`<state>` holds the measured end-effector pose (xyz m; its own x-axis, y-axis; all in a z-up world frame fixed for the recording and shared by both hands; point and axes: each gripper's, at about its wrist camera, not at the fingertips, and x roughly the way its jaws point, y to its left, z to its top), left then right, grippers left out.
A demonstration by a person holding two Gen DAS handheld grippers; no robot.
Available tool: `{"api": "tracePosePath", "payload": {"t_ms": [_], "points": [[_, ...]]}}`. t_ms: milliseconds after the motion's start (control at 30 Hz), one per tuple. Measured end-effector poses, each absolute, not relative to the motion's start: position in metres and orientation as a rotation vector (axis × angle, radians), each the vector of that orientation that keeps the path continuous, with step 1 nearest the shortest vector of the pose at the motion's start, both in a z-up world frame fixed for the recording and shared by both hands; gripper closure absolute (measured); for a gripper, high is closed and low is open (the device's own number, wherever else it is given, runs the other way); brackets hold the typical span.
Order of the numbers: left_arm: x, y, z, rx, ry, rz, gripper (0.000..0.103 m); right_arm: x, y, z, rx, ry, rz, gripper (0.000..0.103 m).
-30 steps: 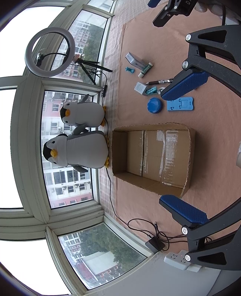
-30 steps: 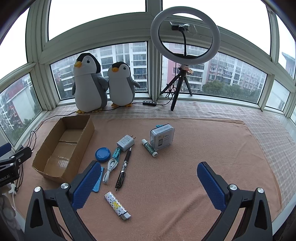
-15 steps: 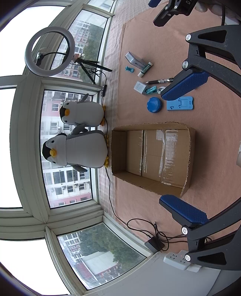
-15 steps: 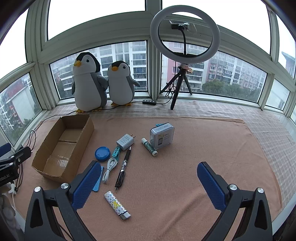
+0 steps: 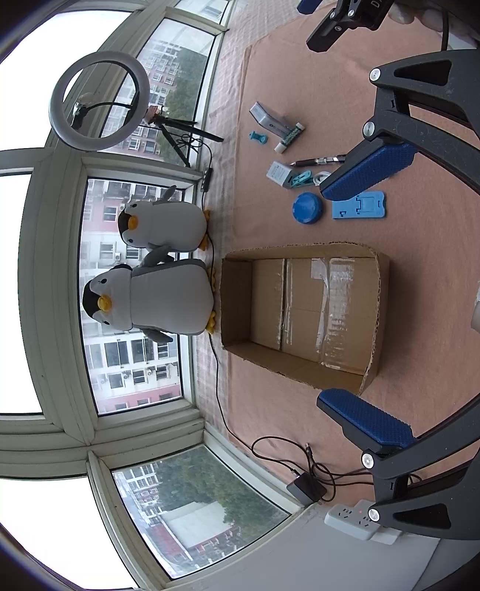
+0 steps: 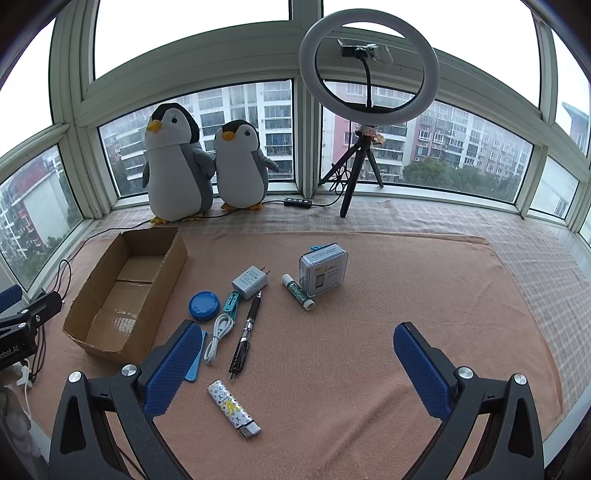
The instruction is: Organize rigid objects
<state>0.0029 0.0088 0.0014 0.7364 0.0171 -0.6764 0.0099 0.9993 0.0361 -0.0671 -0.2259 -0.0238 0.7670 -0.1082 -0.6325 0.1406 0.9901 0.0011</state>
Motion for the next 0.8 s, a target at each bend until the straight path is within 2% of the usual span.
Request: {"api": "tracePosePath", "payload": {"t_ms": [800], "points": [[0.018,0.030,-0.018,0.038,0.773,0.055,0.000,-0.061,-0.225,-0.033,0.040,0.722,-0.128,0.000]]}}
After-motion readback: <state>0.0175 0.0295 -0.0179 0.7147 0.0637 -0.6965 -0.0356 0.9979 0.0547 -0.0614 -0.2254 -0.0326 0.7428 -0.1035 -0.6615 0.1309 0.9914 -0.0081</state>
